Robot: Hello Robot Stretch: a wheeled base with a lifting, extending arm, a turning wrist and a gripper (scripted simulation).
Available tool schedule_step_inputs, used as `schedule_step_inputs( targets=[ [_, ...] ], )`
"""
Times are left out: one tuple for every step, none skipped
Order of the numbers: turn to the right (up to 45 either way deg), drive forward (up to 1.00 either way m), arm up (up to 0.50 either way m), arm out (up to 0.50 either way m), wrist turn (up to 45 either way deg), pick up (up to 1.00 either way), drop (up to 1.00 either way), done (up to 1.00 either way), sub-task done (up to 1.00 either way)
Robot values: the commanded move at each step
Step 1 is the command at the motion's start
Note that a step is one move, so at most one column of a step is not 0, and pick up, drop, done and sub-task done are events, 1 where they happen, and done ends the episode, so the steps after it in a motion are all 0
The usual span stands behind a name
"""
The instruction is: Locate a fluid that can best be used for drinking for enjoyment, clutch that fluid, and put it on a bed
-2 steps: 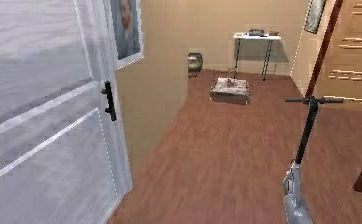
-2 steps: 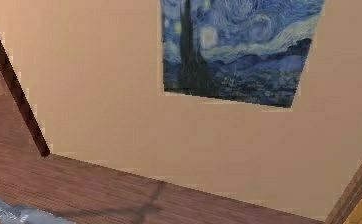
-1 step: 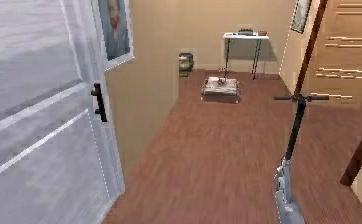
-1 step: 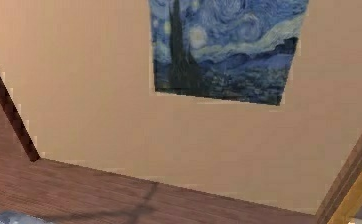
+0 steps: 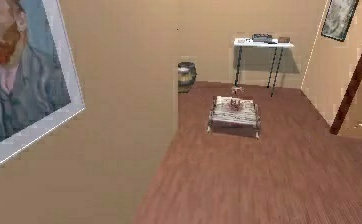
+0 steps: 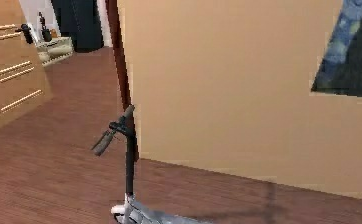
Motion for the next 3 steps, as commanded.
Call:
schedule_step_inputs(
  targets=[
    [15.0, 0.00, 0.00, 0.00, 0.0, 0.00, 0.00, 0.00, 0.00],
    [0.0, 0.20, 0.00, 0.00, 0.0, 0.00, 0.00, 0.00, 0.00],
    [15.0, 0.00, 0.00, 0.00, 0.0, 0.00, 0.00, 0.00, 0.00]
  ],
)
